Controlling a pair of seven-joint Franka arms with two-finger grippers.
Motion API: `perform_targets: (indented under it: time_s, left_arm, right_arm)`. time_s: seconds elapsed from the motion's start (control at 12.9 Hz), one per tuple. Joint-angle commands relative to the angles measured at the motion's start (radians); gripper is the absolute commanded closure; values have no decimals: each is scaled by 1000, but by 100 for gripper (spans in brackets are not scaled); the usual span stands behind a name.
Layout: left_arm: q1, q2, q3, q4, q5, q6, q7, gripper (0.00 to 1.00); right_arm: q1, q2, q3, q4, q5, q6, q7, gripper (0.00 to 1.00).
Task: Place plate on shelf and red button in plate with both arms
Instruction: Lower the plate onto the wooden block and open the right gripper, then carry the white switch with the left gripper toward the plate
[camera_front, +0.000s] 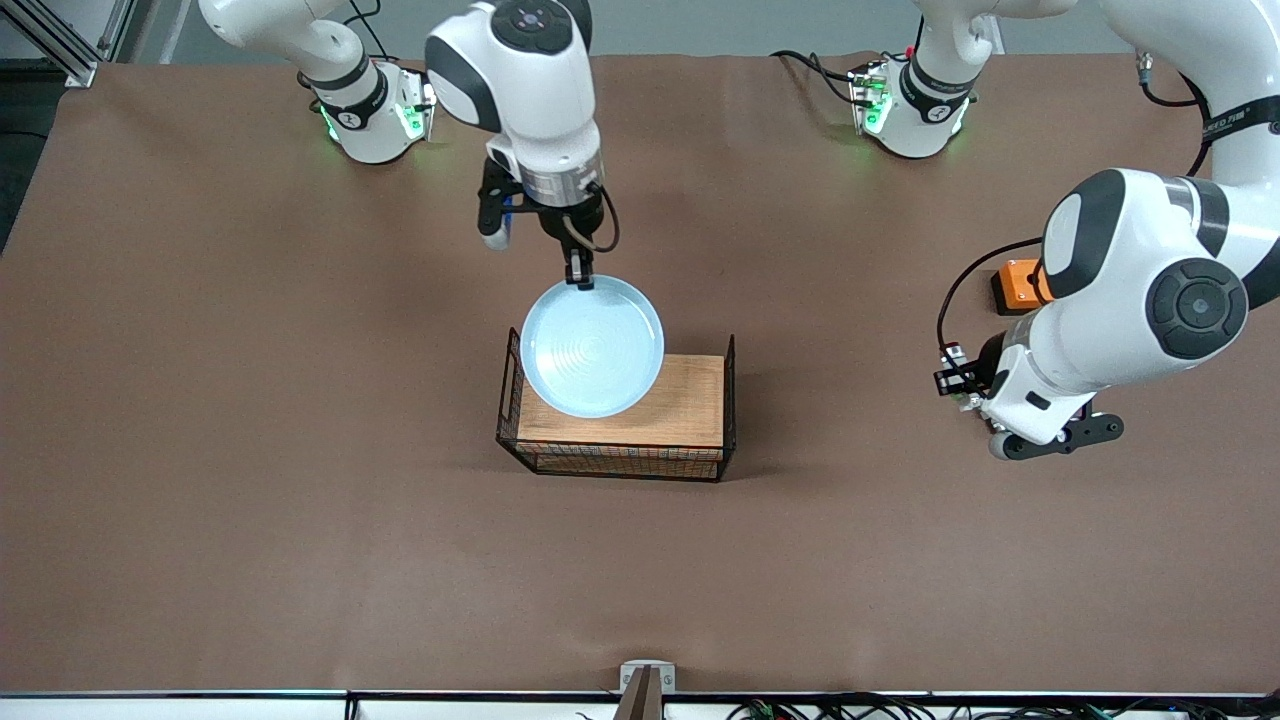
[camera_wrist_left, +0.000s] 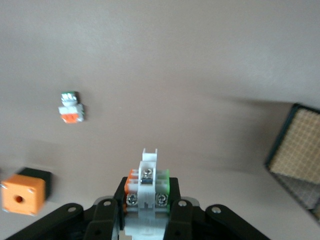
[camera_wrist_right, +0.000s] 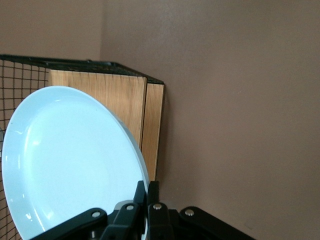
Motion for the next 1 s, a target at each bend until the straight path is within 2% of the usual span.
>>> perform_targets:
  time_s: [0.0,0.54,0.93]
  left_arm:
    - [-1,5,-8,58,-39,-24,-112,74]
    - [-2,5,-73,107,-61,-23,-537,75]
    - [-16,5,-125,131,-59,-21,-726,75]
  right_arm:
    - [26,86,-6,95,-44,-8,63,100]
    - [49,192,-6,158,-115,3,143,100]
    - [49,206,-8,158,-139,29,175,100]
